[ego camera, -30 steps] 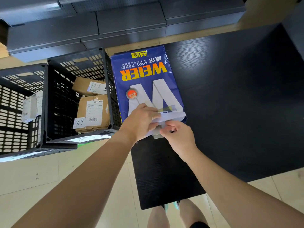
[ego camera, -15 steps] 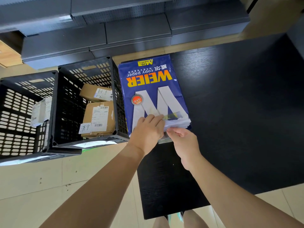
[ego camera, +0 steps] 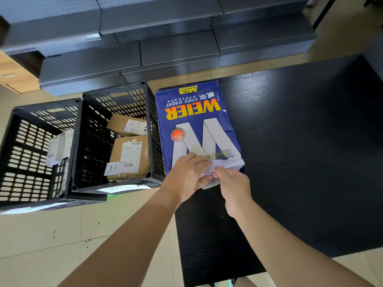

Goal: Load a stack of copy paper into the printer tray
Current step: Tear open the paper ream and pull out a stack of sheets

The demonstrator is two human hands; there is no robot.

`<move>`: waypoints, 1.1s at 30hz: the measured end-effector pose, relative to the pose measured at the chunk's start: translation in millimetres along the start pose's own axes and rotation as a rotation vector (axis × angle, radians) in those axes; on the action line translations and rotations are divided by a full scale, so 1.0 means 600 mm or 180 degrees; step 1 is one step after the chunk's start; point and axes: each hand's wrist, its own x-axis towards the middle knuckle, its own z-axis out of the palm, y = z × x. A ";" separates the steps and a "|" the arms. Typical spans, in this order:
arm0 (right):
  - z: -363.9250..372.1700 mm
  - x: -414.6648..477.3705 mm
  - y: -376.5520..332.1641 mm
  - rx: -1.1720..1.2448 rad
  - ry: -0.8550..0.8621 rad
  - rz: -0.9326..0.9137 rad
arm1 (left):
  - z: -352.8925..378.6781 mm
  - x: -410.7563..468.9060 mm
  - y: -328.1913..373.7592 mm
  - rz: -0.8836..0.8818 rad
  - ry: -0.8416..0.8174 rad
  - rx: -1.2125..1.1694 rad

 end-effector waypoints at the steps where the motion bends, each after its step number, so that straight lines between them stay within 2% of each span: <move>1: -0.002 -0.003 0.001 -0.0054 0.0028 0.0025 | -0.001 -0.001 -0.002 -0.0003 -0.0023 -0.0075; 6: -0.034 -0.039 0.024 -0.0208 0.0035 -0.0100 | -0.010 -0.007 0.005 -0.0227 -0.0131 -0.0426; 11: -0.033 -0.035 0.019 -0.0110 -0.0002 0.0200 | -0.016 -0.013 0.009 -0.0125 -0.0247 -0.0358; 18: -0.016 -0.022 0.030 -0.0342 0.0168 -0.0152 | -0.019 -0.021 0.005 -0.0149 -0.0291 -0.0383; 23: -0.012 -0.021 0.023 -0.0014 0.0247 0.0041 | -0.016 -0.029 0.001 -0.0115 -0.0330 -0.0317; 33: -0.058 -0.048 0.052 -0.0091 0.0259 0.0021 | -0.019 -0.042 -0.001 -0.0247 -0.0333 -0.0472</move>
